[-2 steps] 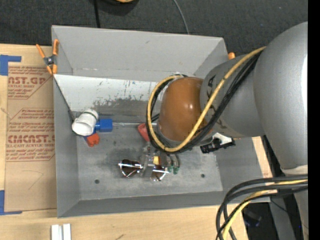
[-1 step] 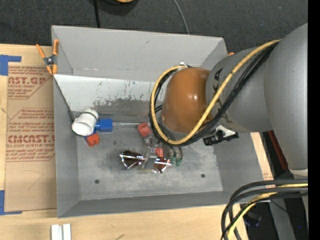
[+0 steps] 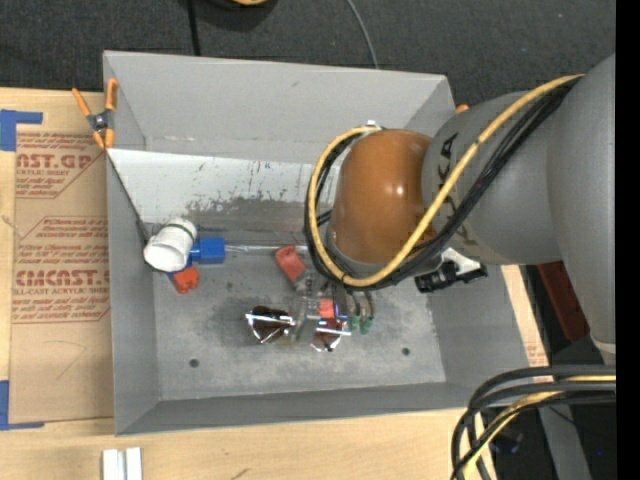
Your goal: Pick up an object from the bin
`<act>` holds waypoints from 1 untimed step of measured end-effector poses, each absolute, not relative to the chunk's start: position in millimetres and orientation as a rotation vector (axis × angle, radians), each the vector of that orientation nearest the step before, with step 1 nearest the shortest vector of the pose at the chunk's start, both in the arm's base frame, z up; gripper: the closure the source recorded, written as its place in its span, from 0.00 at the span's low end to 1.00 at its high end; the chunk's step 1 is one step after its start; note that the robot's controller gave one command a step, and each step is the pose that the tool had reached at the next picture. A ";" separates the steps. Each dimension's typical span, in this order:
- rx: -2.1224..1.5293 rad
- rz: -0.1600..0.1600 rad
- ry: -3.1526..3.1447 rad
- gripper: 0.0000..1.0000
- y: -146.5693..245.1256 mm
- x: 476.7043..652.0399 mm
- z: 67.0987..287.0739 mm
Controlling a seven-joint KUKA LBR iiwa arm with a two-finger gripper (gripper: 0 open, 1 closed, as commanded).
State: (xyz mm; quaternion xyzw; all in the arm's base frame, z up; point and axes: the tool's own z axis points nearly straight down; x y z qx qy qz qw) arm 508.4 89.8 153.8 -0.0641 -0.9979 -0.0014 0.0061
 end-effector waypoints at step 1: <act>-0.125 -0.016 -3.164 1.00 73.3 515.6 344.3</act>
Offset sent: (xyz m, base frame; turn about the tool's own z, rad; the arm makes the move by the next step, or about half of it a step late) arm 0.0000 0.0000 0.0000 0.0000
